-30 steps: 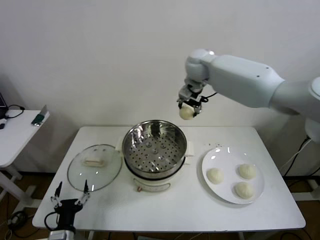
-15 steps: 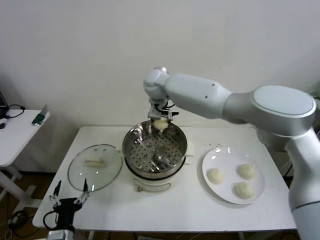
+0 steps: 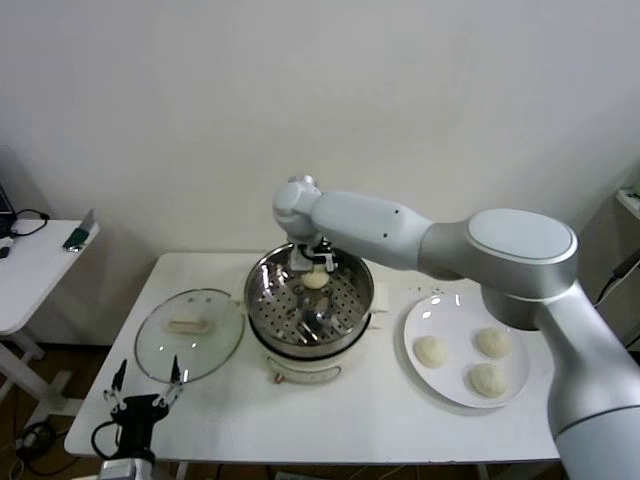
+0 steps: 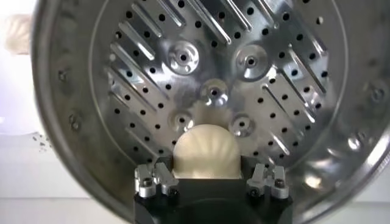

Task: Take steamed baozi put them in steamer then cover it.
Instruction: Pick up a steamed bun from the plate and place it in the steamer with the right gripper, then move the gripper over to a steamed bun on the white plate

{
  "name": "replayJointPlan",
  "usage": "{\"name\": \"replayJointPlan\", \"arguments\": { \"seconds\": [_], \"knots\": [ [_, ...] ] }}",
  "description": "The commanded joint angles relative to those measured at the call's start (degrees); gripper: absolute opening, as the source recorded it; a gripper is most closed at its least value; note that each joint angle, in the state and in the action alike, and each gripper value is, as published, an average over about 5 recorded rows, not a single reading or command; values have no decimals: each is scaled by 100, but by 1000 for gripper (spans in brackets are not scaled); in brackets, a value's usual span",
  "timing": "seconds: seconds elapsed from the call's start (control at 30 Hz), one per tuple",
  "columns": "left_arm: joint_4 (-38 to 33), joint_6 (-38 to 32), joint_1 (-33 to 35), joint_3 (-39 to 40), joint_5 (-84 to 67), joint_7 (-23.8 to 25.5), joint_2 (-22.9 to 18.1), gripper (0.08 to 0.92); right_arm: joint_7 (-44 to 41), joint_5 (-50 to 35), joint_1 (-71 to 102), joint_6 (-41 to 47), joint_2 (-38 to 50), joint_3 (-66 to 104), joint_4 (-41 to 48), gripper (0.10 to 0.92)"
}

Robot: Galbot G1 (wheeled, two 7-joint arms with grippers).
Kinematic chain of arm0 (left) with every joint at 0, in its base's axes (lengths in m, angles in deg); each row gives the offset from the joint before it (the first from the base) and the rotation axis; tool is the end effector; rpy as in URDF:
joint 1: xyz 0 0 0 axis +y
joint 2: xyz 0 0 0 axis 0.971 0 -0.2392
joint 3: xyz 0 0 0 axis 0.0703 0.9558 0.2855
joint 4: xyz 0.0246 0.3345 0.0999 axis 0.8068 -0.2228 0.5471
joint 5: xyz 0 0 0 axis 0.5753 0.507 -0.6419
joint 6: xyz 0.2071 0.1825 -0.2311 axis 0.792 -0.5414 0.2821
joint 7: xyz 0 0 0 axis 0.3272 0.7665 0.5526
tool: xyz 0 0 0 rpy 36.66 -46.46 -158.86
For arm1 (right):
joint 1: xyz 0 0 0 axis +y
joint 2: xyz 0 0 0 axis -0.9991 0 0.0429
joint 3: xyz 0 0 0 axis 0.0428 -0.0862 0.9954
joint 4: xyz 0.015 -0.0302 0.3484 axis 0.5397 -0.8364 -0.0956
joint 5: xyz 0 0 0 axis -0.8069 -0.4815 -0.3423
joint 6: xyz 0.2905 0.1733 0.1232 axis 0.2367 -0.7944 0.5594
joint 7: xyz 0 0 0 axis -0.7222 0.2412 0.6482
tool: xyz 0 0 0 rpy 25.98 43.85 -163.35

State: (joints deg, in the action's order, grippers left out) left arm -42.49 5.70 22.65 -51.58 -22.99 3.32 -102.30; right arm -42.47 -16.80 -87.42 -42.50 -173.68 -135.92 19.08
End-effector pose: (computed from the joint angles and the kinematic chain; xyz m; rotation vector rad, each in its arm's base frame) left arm 0.1400 0.0801 -0.3600 0.3370 -3.0069 -0.2967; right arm 0.5731 0.2604 -0.1142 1.7896 -0.0159 2.4796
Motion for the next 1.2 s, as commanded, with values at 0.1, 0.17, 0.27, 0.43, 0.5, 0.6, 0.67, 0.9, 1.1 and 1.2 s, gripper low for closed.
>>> {"name": "replayJointPlan", "arguments": {
  "seconds": [0.1,0.17,0.27,0.43,0.5,0.6,0.67,0.9,1.1,1.2],
  "knots": [
    [-17,-2,25,4,16,1,-16,823,27,236,208,41,-96,127,99,812],
    [-24,-6,47,1,10,0,-16,823,11,231,199,60,-80,172,107,819],
    [-34,-9,77,0,7,-6,-20,823,-22,149,139,59,-7,195,35,822],
    [-46,-23,126,-17,-6,-15,-9,823,-90,-81,-148,126,278,376,-269,823],
    [-41,-40,147,-28,-17,-19,7,823,-100,-282,-355,201,454,432,-444,823],
    [-33,-51,173,-34,-79,-25,27,823,-65,-805,-699,542,808,429,-798,823],
    [-34,-45,189,-31,-141,-26,28,823,-13,-1375,-947,966,1117,327,-1075,823],
    [-67,-48,242,-4,-190,-24,38,823,688,-4127,-1906,3061,2451,-662,-1668,823],
    [-60,-62,284,5,-209,-25,88,823,798,-5739,-2155,4484,3492,-1166,-1790,823],
    [-19,-59,285,-5,-222,-24,107,823,932,-6074,-2042,5069,4004,-1257,-2101,823]
  ]
}}
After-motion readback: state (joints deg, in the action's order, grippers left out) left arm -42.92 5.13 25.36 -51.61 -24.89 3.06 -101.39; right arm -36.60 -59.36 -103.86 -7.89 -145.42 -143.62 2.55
